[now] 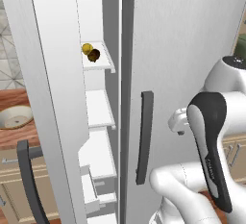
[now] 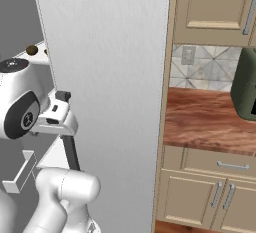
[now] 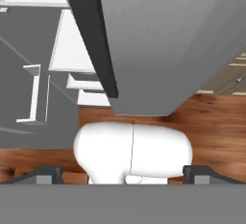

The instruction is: Take the lemon, kiwi, and sweet potato from the freezer and place them in the bowl on the counter.

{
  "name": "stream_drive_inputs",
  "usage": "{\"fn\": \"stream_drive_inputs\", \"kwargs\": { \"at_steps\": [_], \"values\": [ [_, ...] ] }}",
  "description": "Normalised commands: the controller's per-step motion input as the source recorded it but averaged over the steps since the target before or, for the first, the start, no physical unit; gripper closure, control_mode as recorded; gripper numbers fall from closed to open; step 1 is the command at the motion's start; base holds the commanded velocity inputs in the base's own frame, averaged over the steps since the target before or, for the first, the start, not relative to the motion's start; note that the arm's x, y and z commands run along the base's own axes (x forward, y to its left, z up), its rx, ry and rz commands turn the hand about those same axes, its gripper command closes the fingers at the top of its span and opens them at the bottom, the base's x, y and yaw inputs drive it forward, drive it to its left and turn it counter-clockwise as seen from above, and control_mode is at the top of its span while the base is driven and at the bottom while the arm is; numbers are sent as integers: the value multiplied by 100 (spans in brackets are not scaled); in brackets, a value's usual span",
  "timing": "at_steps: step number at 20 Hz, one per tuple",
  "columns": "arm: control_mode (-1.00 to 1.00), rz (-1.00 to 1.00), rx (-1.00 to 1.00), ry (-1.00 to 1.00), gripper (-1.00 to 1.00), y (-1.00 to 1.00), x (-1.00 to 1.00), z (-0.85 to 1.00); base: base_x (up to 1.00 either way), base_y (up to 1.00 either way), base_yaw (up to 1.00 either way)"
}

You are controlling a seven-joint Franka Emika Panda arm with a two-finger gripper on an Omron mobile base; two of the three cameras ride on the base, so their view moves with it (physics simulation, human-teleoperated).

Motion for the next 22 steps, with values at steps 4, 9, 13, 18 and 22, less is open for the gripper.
{"fn": "stream_drive_inputs", "kwargs": {
  "at_steps": [4, 9, 13, 18, 22],
  "values": [
    [-100, -3, 0, 0, -100, -23, -14, 0, 0, 0, 0],
    [-100, -6, 0, 0, -100, -16, -3, 0, 0, 0, 0],
    [-100, -3, 0, 0, -100, 0, 0, 0, 0, 0, 0],
    [100, 0, 0, 0, -100, 0, 0, 0, 0, 0, 0],
    [100, 0, 0, 0, -100, 0, 0, 0, 8, 3, 0]
  ]
}}
